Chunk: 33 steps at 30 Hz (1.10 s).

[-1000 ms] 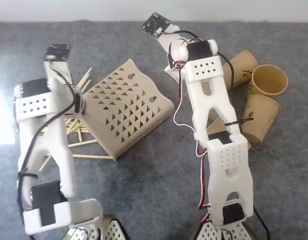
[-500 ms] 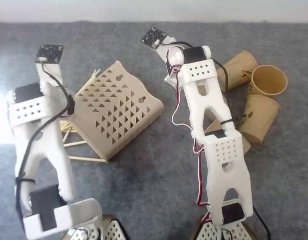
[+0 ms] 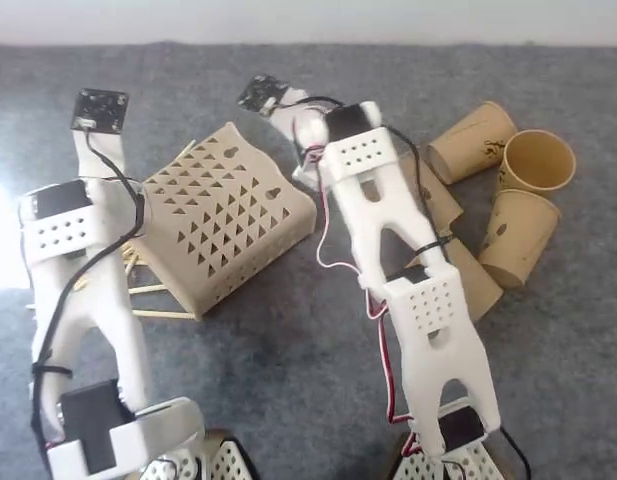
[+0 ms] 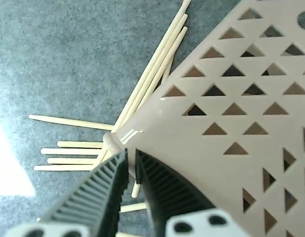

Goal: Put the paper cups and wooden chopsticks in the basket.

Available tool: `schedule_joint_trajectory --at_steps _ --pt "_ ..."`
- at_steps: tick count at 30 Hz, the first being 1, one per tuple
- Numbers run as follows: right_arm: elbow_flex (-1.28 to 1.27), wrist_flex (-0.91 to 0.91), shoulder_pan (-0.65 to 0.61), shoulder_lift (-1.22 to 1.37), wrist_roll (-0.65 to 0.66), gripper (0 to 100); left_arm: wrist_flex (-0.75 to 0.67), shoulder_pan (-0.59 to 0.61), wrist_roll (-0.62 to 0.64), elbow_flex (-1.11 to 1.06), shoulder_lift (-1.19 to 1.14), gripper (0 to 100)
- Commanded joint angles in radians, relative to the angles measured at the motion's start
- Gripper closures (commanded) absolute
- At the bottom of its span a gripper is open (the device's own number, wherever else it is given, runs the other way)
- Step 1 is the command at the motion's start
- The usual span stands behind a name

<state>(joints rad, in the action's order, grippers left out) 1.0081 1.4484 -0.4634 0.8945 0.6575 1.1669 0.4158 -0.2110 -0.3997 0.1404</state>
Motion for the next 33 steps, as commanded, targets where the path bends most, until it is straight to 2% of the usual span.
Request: schedule_joint_trajectory --at_steps 1,7,17,29,33 --pt "0.049 -0.096 -0.007 0.028 0.009 99.1 0.002 0.009 -0.018 -0.062 -0.006 98" --pt "0.054 -0.027 -0.030 0.042 0.009 99.1 -0.003 0.009 -0.025 -0.067 -0.006 98" --pt "0.052 0.145 -0.128 -0.128 0.058 99.1 0.003 0.009 -0.025 -0.068 -0.006 98" --pt "0.052 0.214 -0.150 -0.263 0.055 99.1 -0.025 0.011 -0.049 -0.116 -0.005 98" --pt "0.052 0.213 -0.148 -0.272 0.057 99.0 0.043 0.011 -0.049 -0.045 0.037 98"
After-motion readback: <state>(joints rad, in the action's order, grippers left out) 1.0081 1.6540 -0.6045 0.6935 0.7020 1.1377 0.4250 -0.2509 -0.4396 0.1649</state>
